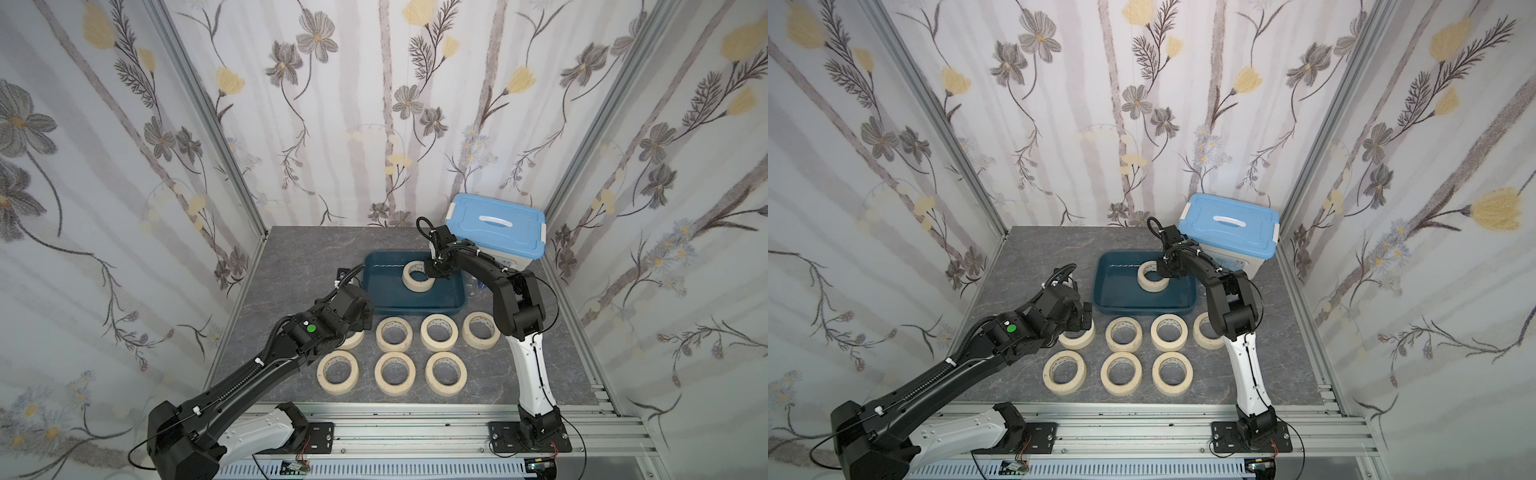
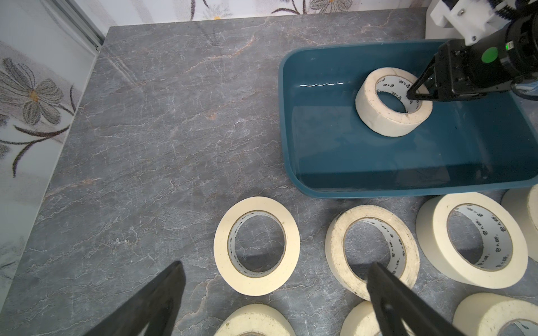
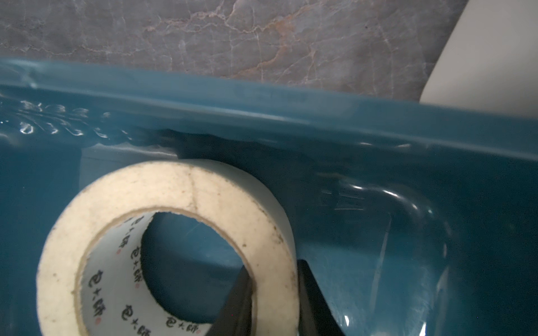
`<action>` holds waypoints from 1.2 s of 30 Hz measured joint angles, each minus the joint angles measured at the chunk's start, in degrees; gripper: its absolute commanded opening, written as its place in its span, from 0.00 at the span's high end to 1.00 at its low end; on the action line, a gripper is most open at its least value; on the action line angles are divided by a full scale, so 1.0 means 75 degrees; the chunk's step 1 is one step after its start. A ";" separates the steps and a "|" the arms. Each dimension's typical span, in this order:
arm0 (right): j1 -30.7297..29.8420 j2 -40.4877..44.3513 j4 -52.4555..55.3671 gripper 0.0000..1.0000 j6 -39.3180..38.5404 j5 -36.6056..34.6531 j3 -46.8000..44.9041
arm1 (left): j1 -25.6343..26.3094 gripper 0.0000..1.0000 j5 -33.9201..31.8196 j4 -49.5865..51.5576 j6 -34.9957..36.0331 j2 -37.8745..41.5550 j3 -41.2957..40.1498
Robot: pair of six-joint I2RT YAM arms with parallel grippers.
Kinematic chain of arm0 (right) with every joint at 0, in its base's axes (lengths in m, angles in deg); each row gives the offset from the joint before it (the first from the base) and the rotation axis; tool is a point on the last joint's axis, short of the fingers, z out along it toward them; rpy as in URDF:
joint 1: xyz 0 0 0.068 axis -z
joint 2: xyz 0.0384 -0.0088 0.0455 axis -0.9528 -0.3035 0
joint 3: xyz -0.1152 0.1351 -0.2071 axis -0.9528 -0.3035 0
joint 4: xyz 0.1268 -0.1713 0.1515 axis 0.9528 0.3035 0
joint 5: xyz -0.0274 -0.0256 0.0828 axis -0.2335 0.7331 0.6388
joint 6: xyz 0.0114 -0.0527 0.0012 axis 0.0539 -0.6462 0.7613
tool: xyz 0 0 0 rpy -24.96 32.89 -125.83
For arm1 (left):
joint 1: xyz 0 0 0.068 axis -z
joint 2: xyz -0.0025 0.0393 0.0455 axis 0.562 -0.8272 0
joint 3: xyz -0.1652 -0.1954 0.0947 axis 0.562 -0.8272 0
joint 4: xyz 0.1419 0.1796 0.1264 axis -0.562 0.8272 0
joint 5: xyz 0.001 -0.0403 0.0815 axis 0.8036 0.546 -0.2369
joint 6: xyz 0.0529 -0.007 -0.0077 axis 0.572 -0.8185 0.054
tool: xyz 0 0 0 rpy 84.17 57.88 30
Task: Take out the art tape in the storage box
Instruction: Pick up the art tape from the storage box.
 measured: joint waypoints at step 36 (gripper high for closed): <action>-0.0294 0.3383 0.0338 0.79 -0.0391 0.0297 -0.2532 | -0.0003 0.00 0.0061 -0.0717 -0.0003 0.0277 -0.0216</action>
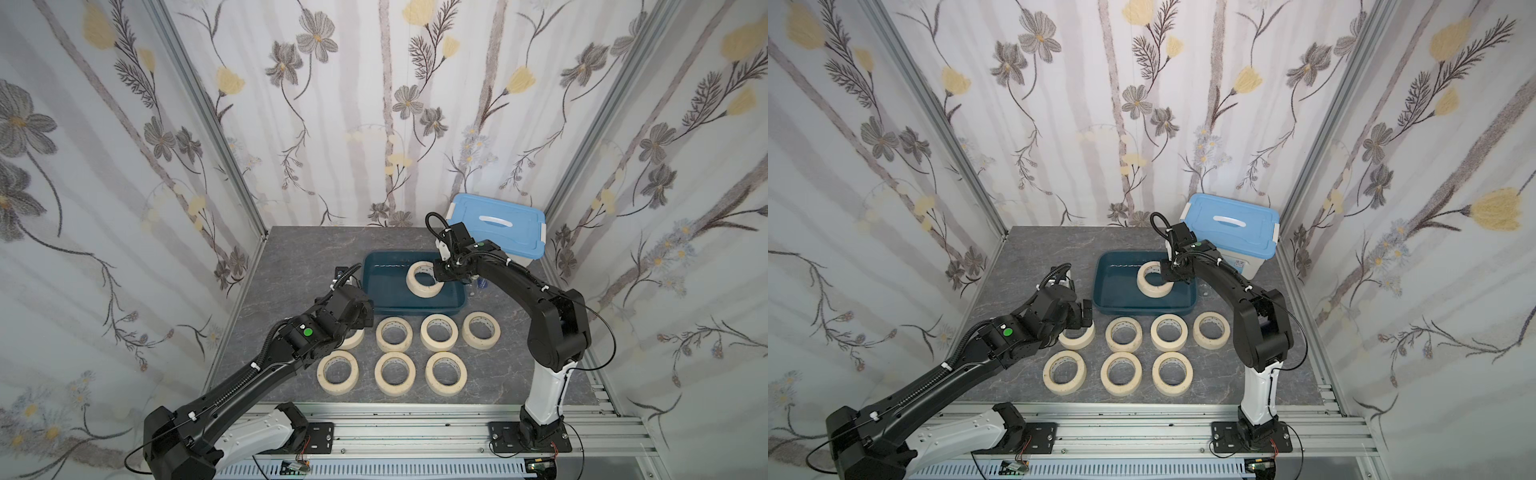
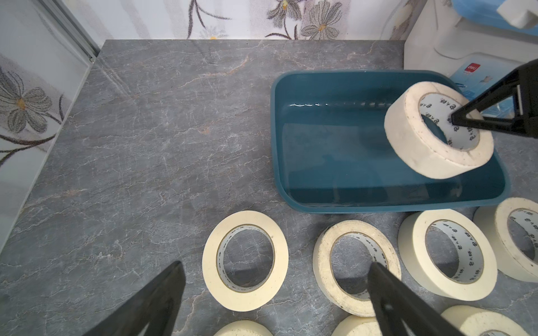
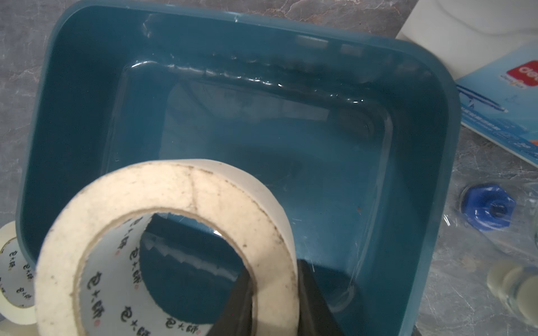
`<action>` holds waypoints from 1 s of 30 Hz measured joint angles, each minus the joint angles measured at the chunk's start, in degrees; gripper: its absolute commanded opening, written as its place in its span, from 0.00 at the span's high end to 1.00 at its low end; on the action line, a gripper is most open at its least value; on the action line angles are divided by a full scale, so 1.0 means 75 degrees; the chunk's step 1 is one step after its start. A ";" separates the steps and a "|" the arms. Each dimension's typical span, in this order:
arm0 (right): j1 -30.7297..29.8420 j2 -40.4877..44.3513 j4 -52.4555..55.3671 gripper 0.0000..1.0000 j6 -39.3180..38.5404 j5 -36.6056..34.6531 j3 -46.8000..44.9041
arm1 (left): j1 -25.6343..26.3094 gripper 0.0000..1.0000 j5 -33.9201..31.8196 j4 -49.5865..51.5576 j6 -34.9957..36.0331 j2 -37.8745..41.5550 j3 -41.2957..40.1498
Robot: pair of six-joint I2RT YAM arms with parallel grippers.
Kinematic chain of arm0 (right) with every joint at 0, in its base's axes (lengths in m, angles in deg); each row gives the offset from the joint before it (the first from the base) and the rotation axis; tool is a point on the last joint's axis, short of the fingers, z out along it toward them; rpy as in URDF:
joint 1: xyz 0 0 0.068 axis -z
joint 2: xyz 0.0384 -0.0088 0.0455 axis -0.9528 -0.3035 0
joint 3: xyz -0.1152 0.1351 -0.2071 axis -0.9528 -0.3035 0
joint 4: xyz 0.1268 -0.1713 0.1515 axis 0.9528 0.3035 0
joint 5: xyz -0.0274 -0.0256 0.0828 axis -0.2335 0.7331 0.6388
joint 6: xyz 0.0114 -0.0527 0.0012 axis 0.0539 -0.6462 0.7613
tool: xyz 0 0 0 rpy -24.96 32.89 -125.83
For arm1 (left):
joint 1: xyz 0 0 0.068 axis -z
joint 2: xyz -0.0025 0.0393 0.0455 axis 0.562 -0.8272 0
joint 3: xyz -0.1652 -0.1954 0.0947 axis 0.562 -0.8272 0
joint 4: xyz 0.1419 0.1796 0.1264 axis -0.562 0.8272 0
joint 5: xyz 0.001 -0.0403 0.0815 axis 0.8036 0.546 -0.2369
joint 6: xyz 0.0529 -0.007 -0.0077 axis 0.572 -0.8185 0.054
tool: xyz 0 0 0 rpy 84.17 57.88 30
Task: Take out the art tape in the storage box
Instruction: Pick up the art tape from the storage box, then place the art tape at the center of the board.
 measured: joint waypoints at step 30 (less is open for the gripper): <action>-0.0026 0.4873 0.0527 0.77 0.0469 -0.0344 -0.4605 | 0.0003 0.00 0.0318 -0.2127 0.0749 0.0449 -0.0615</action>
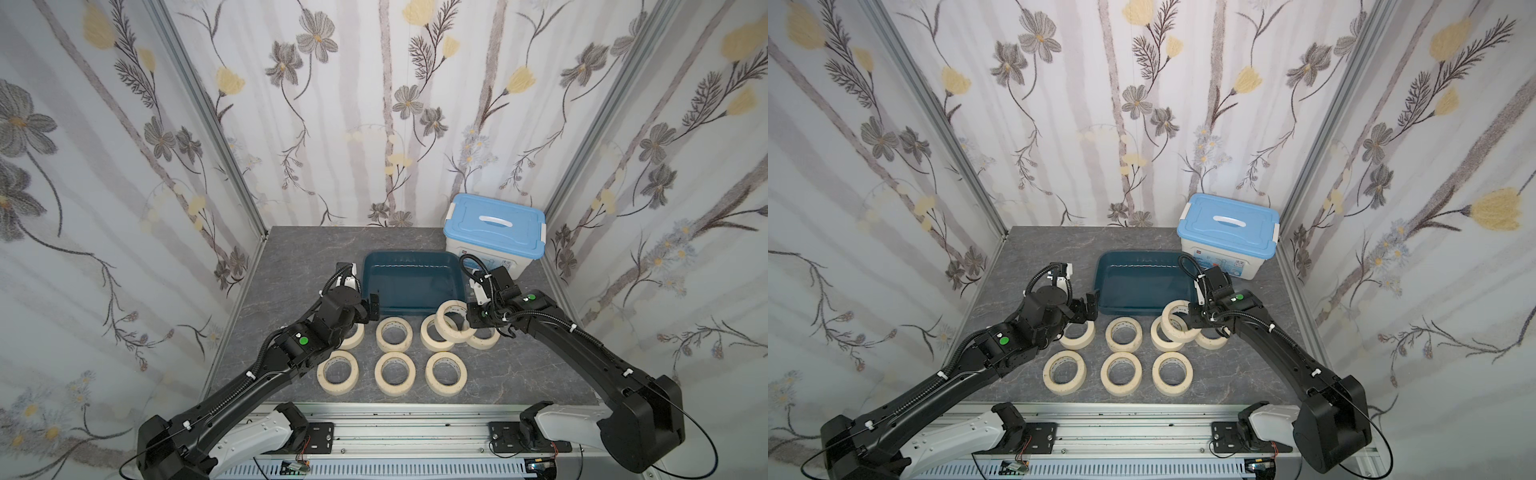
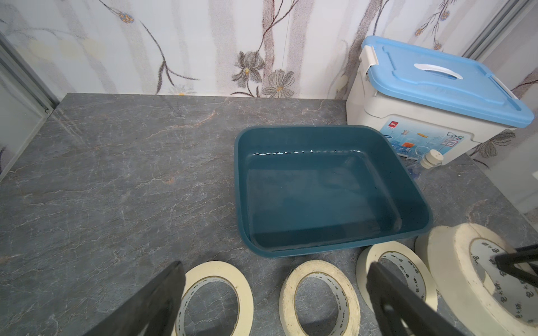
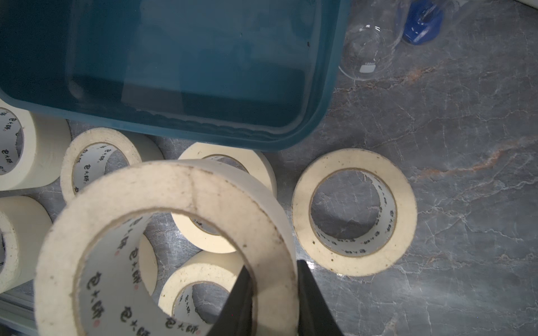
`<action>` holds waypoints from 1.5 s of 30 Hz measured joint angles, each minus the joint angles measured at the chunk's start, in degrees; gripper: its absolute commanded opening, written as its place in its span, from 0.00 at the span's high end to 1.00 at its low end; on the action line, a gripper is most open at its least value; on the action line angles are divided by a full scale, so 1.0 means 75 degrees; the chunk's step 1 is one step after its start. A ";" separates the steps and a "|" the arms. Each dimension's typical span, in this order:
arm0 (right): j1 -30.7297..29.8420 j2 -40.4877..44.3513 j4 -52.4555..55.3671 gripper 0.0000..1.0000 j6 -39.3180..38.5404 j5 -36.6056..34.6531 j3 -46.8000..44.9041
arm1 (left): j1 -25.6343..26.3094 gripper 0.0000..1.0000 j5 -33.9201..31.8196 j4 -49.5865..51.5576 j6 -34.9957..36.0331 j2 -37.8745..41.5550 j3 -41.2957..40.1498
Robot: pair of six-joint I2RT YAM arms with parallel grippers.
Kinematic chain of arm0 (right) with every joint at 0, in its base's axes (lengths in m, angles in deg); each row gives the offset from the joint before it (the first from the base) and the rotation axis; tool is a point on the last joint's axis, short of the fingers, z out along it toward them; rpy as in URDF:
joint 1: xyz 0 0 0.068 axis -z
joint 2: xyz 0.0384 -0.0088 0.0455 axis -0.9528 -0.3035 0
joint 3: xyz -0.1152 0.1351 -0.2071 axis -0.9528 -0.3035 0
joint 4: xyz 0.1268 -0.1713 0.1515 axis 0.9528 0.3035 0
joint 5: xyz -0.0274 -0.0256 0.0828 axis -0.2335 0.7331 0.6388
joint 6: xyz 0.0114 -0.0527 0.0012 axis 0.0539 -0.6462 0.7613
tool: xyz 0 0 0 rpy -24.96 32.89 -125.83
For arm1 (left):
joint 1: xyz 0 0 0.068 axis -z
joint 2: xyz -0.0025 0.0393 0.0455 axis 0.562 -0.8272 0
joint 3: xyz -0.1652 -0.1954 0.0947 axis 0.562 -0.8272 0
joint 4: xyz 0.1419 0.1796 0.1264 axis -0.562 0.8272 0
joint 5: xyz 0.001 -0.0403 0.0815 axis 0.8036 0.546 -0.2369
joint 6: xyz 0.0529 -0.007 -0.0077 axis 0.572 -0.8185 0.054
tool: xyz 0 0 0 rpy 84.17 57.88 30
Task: Take out the art tape in the storage box
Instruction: Place the art tape at the center of the board.
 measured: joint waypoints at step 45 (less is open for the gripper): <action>0.0414 0.2460 0.2614 0.86 0.3736 -0.1408 -0.2553 | -0.0003 0.00 -0.0781 -0.0918 0.1067 -0.0163 -0.0192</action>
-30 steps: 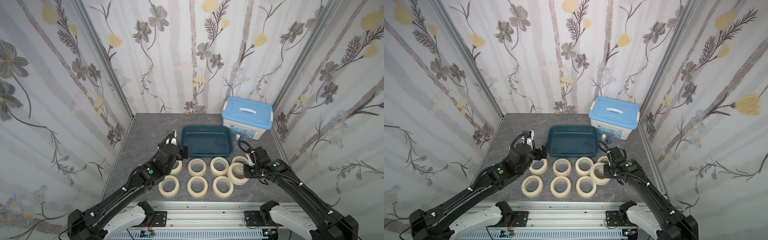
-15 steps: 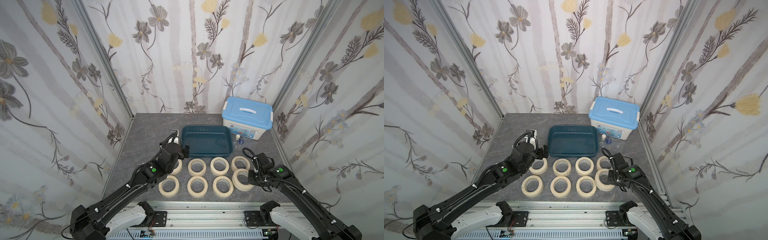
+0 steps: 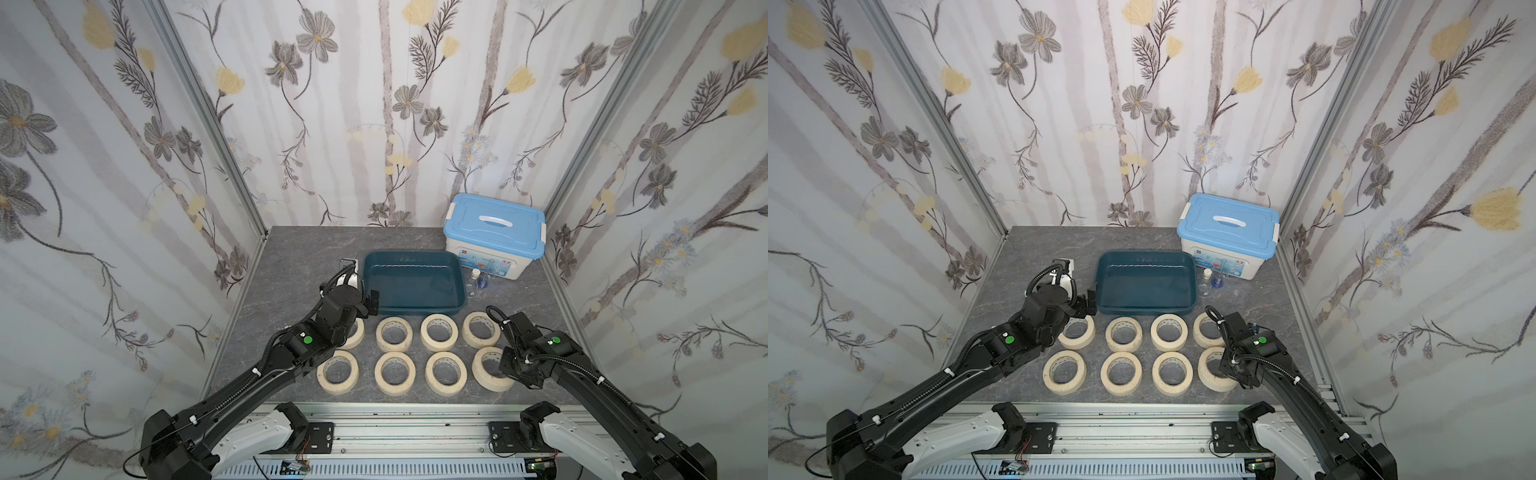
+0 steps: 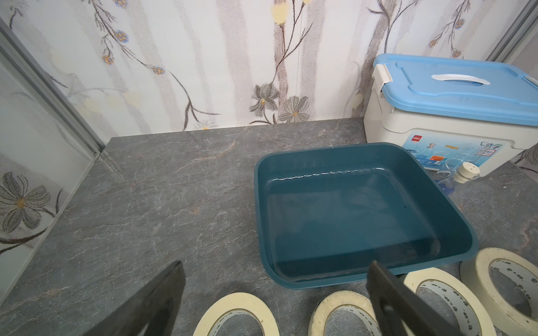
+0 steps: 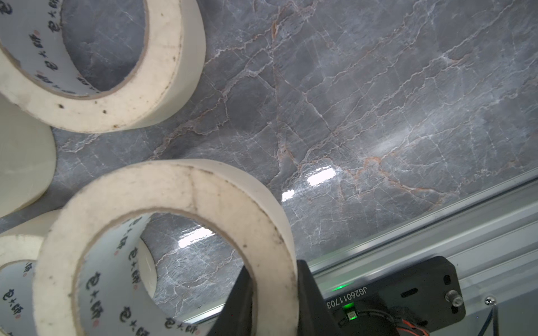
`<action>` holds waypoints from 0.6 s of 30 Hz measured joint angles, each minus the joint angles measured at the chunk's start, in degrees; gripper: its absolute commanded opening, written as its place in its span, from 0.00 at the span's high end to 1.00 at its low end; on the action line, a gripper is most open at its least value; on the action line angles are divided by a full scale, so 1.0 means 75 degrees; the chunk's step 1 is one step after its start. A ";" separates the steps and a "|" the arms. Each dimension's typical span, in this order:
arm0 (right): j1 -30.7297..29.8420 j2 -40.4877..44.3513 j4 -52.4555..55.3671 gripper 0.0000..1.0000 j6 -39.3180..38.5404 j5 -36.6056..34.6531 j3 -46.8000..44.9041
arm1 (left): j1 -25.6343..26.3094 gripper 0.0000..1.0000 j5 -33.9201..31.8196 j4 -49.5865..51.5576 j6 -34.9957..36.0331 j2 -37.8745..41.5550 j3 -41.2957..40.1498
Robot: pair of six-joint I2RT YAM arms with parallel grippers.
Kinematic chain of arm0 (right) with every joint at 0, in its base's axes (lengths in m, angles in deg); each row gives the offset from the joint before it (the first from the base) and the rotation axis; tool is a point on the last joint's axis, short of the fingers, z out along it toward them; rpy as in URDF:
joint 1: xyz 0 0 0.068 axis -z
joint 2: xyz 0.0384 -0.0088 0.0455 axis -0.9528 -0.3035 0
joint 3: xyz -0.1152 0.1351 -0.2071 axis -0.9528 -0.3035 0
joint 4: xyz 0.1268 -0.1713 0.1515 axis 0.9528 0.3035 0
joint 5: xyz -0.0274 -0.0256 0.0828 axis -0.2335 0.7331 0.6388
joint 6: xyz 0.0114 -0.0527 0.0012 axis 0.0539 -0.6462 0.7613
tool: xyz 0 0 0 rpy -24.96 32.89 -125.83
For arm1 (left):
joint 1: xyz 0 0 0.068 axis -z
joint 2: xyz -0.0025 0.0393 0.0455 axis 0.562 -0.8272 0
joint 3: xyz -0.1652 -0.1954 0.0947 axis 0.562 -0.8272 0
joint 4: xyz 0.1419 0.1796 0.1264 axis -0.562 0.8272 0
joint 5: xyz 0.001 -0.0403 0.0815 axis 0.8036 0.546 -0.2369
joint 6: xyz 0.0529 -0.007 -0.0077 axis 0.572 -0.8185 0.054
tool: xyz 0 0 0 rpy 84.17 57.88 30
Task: Take out the art tape in the storage box
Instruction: Place the art tape at the center of the board.
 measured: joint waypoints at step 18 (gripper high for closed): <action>0.0020 -0.0918 -0.0510 0.84 0.0131 -0.0396 -0.0184 | -0.0006 0.00 -0.0023 0.0003 0.0108 0.0032 0.0000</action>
